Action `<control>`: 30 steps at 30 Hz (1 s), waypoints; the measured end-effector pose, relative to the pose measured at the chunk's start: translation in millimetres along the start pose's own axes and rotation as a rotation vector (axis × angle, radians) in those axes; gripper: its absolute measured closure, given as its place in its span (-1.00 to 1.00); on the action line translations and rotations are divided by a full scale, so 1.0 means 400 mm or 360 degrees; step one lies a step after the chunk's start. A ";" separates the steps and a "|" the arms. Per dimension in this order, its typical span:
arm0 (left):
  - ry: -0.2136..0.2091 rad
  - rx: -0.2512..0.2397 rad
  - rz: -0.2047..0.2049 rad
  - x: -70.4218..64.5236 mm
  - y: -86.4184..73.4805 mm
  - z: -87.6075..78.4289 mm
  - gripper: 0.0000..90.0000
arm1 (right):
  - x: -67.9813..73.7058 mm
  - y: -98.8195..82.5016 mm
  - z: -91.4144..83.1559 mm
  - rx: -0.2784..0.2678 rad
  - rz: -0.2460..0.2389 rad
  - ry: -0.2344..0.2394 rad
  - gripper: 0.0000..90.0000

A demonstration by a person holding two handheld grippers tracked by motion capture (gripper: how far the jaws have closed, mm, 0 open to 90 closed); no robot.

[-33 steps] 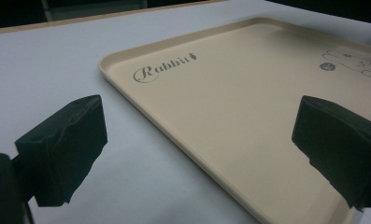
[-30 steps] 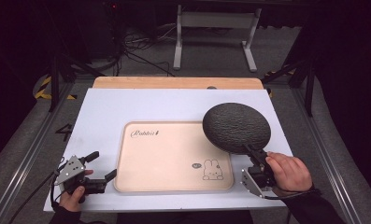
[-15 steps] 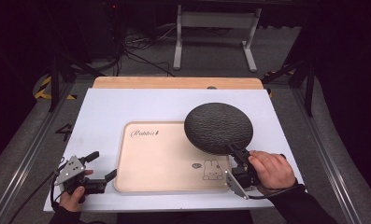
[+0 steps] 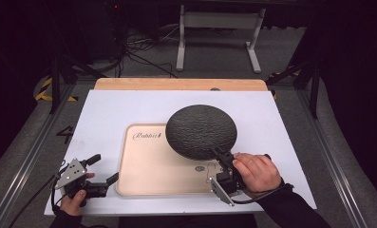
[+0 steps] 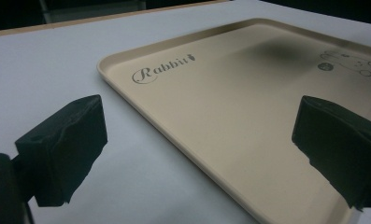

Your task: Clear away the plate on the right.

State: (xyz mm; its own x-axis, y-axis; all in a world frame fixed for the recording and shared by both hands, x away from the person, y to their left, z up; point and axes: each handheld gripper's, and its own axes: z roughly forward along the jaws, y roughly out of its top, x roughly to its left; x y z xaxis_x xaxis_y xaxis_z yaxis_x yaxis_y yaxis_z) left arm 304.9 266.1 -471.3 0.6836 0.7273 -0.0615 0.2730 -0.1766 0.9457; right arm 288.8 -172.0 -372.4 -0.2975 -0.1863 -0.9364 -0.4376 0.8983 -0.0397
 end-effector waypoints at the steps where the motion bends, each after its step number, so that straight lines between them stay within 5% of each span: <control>1: 0.0000 0.0000 0.0000 0.000 0.000 0.000 -0.91 | -0.002 0.005 0.003 -0.0012 -0.0002 0.0002 0.86; 30: 0.0000 0.0000 0.0001 -0.001 0.000 0.001 -0.91 | -0.006 0.125 0.066 -0.0191 0.0108 -0.0069 0.84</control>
State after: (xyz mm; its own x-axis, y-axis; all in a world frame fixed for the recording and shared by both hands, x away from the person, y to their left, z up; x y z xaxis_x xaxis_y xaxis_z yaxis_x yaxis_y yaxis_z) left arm 304.7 265.5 -471.4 0.6837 0.7273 -0.0607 0.2724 -0.1772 0.9457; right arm 290.2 -116.2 -381.4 -0.2940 -0.1073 -0.9498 -0.5170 0.8536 0.0636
